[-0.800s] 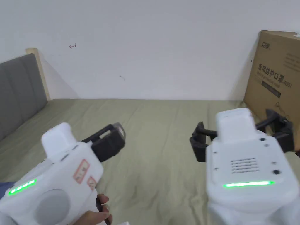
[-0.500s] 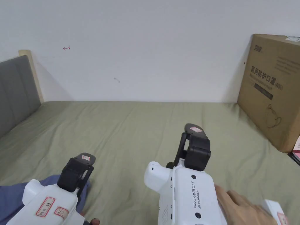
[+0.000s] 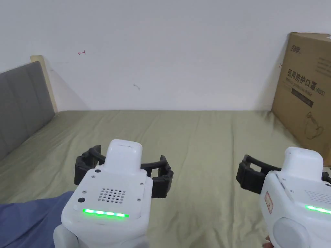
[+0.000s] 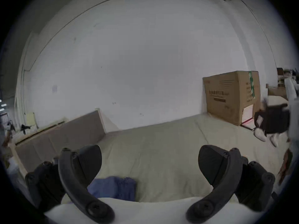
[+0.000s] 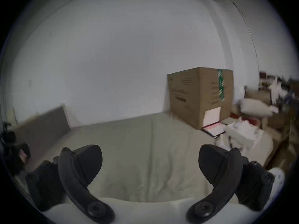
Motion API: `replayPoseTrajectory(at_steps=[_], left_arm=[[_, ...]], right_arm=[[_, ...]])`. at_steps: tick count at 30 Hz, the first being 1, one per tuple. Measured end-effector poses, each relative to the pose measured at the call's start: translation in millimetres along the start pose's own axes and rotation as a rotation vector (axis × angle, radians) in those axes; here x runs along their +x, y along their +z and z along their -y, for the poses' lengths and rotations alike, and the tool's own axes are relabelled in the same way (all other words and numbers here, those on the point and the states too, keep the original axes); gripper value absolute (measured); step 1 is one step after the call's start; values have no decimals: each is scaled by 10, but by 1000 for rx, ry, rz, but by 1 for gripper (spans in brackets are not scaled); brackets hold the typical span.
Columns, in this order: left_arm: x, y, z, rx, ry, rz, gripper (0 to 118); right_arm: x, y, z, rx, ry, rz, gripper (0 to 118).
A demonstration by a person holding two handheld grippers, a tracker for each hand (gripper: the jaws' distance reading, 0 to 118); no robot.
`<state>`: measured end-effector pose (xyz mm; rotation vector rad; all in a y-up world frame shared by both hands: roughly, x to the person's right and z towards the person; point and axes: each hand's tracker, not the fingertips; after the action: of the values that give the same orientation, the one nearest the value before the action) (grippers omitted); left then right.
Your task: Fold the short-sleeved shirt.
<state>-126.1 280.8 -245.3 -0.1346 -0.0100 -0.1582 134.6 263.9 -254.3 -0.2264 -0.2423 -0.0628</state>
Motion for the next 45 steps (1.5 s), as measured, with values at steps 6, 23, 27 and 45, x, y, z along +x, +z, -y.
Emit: replayPoseTrajectory(at_steps=[6,23,27,45], left_arm=[[-226,-33,-159,-44,177,29,106],[-333,-39,-132,-73,168,13,0],[-429,19,-174,-54,152,-6,0],[-1829,671,180,-198,224,-415,0]], right_arm=[[-240,178,-225,64,100,6,116],[-201,218,-177,94,67,13,3],[-354,217,-217,89,99,-29,3],[-2134,441,-4,-37,179,-669,3]])
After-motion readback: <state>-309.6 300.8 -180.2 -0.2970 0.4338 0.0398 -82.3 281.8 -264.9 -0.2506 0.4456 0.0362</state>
